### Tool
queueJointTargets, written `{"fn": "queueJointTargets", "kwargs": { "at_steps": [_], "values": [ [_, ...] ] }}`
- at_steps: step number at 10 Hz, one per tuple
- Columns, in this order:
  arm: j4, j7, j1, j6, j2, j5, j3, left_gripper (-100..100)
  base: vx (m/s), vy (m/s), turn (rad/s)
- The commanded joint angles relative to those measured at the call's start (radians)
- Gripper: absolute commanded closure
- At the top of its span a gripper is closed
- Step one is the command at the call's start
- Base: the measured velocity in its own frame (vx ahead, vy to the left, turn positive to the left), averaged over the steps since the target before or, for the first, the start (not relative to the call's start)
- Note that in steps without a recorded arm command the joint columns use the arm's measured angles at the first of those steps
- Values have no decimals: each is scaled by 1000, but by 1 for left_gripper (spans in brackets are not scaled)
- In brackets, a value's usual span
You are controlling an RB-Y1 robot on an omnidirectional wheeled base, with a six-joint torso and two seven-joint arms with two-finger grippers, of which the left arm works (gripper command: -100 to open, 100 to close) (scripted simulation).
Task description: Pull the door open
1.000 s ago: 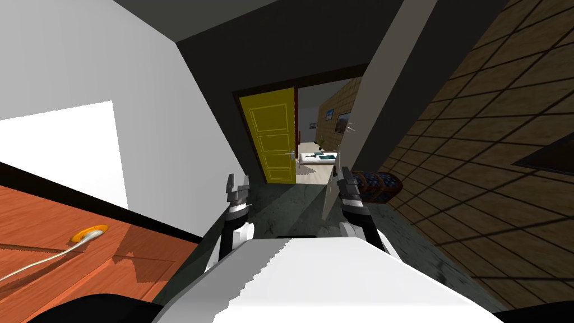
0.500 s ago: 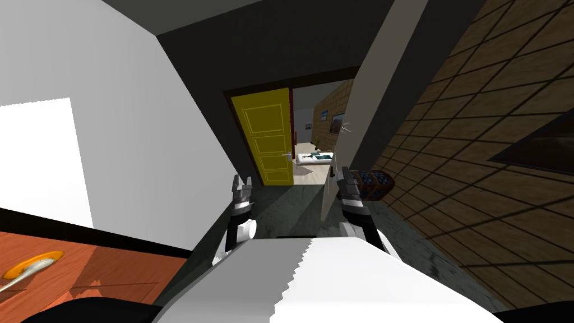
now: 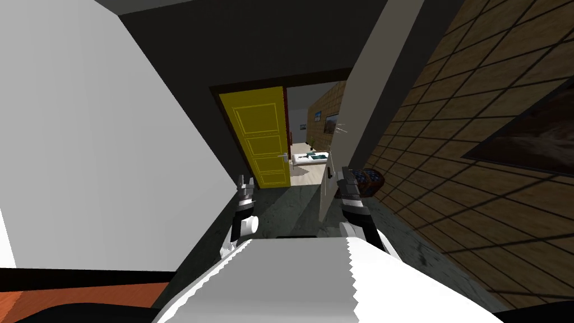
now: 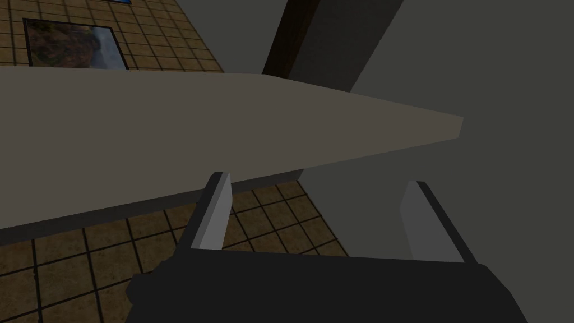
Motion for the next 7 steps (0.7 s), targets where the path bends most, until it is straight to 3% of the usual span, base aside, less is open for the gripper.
{"fn": "queueJointTargets", "kwargs": {
  "at_steps": [1,2,5,6,7],
  "values": [
    [50,-25,-33,-2,10,31,2,-100,102,22,-165],
    [60,-25,-33,-2,10,31,2,-100,62,24,-61],
    [129,-54,-76,-6,22,72,4,-100,46,11,-91],
    [134,-54,-76,-6,22,72,4,-100,39,9,-54],
    [171,-69,-98,-7,28,92,6,-100,56,15,-99]
  ]
}}
